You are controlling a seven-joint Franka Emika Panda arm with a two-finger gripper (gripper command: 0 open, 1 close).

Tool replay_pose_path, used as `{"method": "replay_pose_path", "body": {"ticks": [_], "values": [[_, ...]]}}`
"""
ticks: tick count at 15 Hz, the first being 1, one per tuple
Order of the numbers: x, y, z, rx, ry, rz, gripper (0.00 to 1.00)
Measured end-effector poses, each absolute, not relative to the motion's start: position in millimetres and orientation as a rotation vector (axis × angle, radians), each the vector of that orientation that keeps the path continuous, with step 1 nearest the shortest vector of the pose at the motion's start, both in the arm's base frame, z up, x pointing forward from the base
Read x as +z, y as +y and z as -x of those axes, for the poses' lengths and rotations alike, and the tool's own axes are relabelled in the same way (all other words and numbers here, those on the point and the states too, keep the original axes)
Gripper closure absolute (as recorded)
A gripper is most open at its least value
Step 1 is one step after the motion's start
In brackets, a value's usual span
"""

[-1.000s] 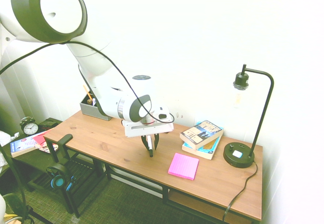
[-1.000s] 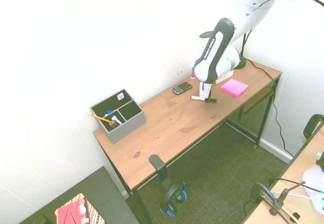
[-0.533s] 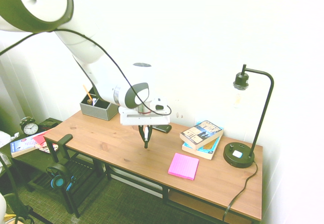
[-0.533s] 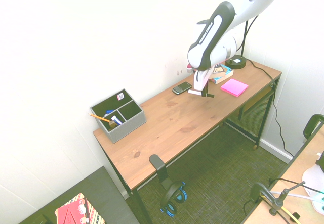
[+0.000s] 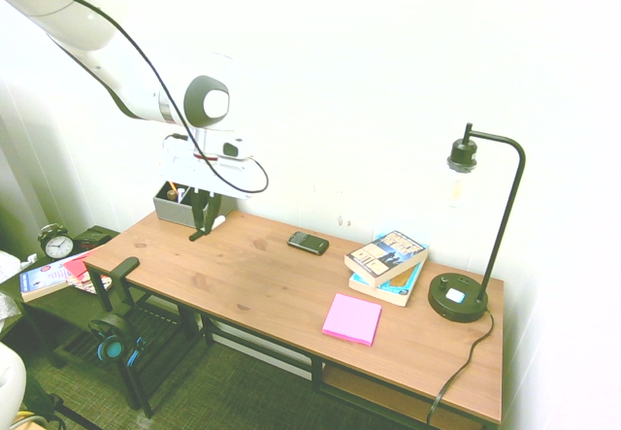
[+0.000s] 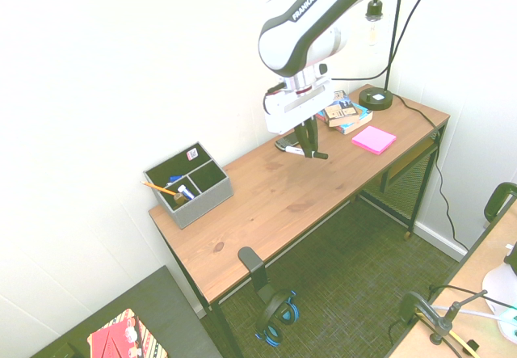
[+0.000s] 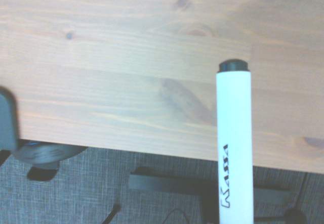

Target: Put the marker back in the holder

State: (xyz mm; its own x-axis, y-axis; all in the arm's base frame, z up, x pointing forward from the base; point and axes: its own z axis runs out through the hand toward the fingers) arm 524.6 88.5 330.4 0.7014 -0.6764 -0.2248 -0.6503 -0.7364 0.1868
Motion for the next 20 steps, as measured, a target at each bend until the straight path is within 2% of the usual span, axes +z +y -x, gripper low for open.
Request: {"method": "replay_pose_path", "body": {"ticks": [3, 6, 12, 20], "values": [[350.0, 152.8, -543.6, -0.586, -1.245, -2.719, 1.00], [339.2, 197.1, -584.1, -0.753, -1.459, -2.676, 1.00], [304.1, 191.8, -669.8, -0.936, -1.821, -2.581, 1.00], [271.5, 171.3, -688.2, -0.998, -1.936, -2.585, 1.00]]}}
